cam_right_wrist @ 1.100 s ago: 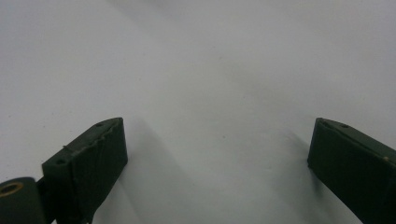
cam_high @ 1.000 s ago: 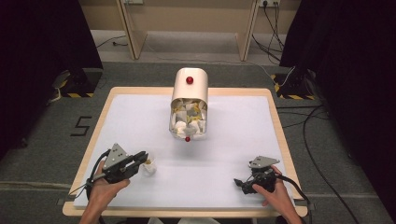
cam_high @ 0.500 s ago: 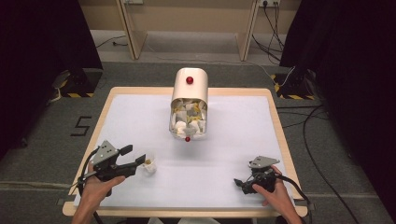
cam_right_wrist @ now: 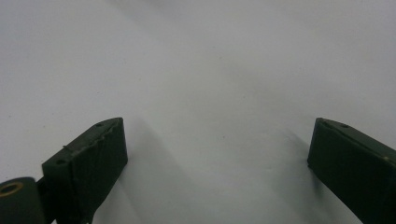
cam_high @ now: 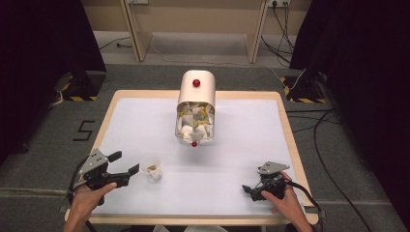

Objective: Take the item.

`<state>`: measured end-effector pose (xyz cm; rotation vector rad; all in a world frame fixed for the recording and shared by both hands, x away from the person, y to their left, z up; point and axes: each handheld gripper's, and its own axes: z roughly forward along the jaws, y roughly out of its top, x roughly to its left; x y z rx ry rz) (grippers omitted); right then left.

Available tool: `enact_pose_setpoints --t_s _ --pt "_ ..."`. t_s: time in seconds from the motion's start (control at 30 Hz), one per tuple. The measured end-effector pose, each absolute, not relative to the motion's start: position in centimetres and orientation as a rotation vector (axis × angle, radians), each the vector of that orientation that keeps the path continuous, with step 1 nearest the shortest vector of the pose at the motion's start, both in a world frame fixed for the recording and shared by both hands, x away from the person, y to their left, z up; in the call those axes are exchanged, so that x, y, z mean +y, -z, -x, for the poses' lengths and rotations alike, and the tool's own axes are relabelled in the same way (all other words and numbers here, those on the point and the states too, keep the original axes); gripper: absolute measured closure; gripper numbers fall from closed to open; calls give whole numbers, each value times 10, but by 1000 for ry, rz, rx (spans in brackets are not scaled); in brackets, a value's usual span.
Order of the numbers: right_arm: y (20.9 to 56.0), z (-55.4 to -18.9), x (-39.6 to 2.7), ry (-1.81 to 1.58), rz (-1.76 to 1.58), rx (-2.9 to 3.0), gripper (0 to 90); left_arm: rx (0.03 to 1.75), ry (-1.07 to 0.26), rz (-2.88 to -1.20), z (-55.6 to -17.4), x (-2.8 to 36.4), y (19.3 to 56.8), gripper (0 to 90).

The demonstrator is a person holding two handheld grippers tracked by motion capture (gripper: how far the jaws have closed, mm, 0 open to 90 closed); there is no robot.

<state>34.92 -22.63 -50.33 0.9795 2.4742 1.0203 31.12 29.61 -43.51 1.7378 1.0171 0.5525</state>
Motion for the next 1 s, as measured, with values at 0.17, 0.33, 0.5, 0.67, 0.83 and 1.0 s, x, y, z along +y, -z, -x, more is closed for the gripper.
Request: enact_pose_setpoints --t_s 0.17,0.33,0.5,0.67,0.83,1.0 --pt "503 -349 -226 -1020 -980 2474 52 1048 -560 -1719 -311 306 443 146" --pt "503 -349 -226 -1020 -980 2474 52 1073 -592 -1722 -312 311 448 149" --pt "503 -349 -226 -1020 -980 2474 52 1092 -598 -1734 -312 314 453 152" --pt "503 -349 -226 -1020 -980 2474 52 1105 -595 -1744 -313 315 459 155" --pt "503 -349 -226 -1021 -978 2474 52 1118 -594 -1750 -313 316 463 159" --pt "503 -349 -226 -1021 -978 2474 52 1132 -586 -1765 -311 317 469 161"
